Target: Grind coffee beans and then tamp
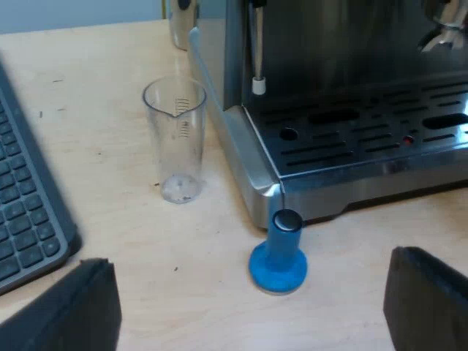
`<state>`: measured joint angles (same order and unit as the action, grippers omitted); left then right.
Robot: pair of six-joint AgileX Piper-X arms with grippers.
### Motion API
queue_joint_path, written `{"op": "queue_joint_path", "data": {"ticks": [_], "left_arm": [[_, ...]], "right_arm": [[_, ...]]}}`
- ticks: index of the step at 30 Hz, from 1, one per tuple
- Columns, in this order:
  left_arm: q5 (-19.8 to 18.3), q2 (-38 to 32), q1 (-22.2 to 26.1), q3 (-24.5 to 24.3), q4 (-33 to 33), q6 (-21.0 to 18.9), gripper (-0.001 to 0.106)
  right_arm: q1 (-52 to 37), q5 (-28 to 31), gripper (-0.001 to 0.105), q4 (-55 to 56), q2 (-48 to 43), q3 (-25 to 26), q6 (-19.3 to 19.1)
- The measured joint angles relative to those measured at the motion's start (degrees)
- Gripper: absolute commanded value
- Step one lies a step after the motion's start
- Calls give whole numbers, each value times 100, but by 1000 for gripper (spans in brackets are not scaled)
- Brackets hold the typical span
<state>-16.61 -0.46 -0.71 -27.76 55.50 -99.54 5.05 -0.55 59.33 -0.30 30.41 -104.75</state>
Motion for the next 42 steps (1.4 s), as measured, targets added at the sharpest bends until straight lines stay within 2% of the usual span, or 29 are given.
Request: {"op": "queue_joint_path", "data": {"ticks": [5, 10, 14, 22, 25, 29, 32, 36, 42], "left_arm": [[-36, 0, -375, -87, 8, 1, 79], [-104, 11, -522, -164, 8, 1, 79], [-242, 180, -671, -234, -119, -11, 79], [-262, 666, -1097, -438, -341, -31, 79], [-336, 942, -1313, -495, -608, -31, 79], [-442, 1299, -1661, -506, -933, -31, 79], [-500, 1542, -1976, -506, -951, -31, 79], [-574, 1702, -2234, -506, -1018, -31, 79], [-601, 2038, -2584, -506, -1377, 248, 79]], "right_arm": [[0, -28, 60, 31, 0, 303, -206], [0, -292, 60, 316, 66, 586, -398], [0, -686, 60, 544, 552, 1000, -443], [0, -1153, 60, 578, 1105, 1592, -667], [0, -1242, 60, 578, 1183, 1665, -699], [0, -1896, 60, 506, 1380, 1769, -711], [129, -2123, 60, 504, 1483, 1769, -711], [388, -2196, 60, 470, 1589, 1769, -711], [830, -2223, 60, 160, 1781, 1769, -742]]}}
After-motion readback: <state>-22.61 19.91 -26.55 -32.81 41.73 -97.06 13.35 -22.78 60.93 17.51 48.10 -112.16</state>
